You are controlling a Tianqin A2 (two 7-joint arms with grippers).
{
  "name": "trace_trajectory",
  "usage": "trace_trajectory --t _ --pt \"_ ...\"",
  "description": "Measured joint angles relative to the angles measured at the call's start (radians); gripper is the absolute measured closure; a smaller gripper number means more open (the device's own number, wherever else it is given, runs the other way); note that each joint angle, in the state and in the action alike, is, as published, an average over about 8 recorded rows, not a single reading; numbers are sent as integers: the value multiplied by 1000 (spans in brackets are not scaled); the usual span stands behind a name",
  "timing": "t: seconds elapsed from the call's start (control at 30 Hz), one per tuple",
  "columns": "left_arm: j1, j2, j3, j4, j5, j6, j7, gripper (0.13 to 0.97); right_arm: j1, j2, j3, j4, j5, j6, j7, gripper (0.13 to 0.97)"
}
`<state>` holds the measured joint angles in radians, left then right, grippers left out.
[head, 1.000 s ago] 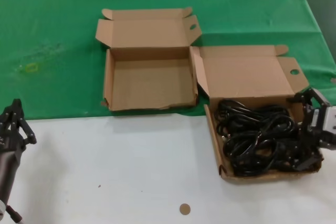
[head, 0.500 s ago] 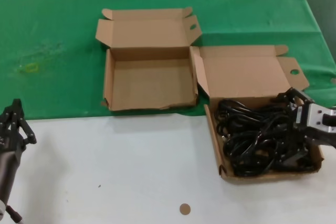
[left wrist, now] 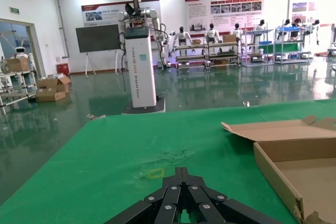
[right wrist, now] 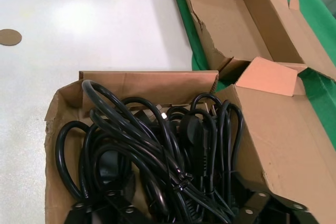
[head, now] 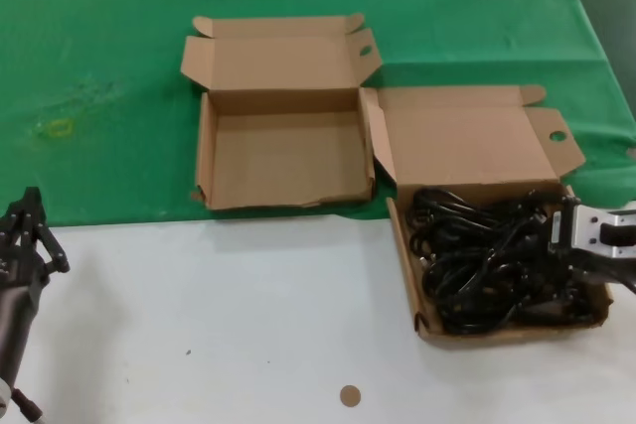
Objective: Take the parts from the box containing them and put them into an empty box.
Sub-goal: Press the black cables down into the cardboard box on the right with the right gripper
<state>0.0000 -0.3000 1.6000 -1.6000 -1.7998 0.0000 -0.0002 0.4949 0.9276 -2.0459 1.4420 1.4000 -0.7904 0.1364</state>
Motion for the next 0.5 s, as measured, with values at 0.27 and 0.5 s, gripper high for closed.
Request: trace_trajectory --t 0.27,0.5 --pt "0 0 0 0 0 0 0 953 -12 -11 24 7 -20 -32 1 493" --pt "0 0 0 0 0 0 0 953 -30 -10 47 24 -30 -49 6 688"
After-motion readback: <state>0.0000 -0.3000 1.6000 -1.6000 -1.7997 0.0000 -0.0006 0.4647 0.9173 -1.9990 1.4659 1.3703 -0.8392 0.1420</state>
